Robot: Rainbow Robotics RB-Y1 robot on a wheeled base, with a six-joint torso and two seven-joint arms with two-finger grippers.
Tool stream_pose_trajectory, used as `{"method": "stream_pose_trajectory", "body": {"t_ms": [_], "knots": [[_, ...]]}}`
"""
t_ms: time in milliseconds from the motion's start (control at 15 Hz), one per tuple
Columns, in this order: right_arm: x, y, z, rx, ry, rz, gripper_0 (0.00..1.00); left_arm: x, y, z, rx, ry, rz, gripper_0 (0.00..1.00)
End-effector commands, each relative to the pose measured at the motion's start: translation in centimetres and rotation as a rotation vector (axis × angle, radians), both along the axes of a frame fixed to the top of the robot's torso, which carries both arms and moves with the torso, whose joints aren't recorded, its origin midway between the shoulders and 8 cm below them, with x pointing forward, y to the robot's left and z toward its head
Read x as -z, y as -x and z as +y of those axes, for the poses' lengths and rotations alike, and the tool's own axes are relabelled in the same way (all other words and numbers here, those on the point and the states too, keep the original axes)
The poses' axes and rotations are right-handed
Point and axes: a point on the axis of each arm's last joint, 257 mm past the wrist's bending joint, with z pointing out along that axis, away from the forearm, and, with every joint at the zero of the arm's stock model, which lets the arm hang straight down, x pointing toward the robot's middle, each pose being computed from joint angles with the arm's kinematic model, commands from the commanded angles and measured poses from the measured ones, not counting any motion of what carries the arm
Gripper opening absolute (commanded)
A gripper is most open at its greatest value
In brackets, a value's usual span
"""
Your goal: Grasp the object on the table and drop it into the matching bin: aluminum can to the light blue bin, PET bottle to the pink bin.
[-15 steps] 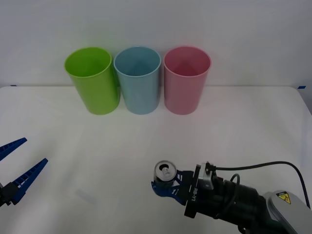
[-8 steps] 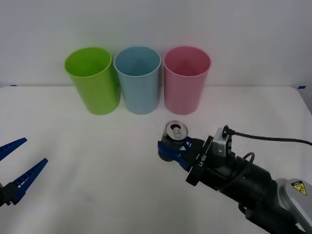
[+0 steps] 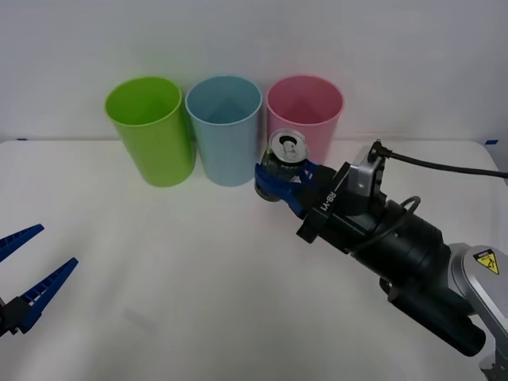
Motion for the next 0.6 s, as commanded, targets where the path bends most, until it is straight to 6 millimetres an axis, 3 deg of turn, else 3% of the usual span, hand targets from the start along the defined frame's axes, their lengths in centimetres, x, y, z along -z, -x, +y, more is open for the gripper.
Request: {"method": "stream_pose_trajectory", "body": {"t_ms": [67, 600], "knots": [[-1.1, -1.9, 0.9, 0.003, -0.014, 0.014, 0.00, 0.0, 0.0, 0.0, 0.000, 0.000, 0.000, 1.00], [-3.4, -11.0, 4.6, 0.079, -0.016, -0.003, 0.00, 0.0, 0.0, 0.0, 0.000, 0.000, 0.000, 1.00]]}}
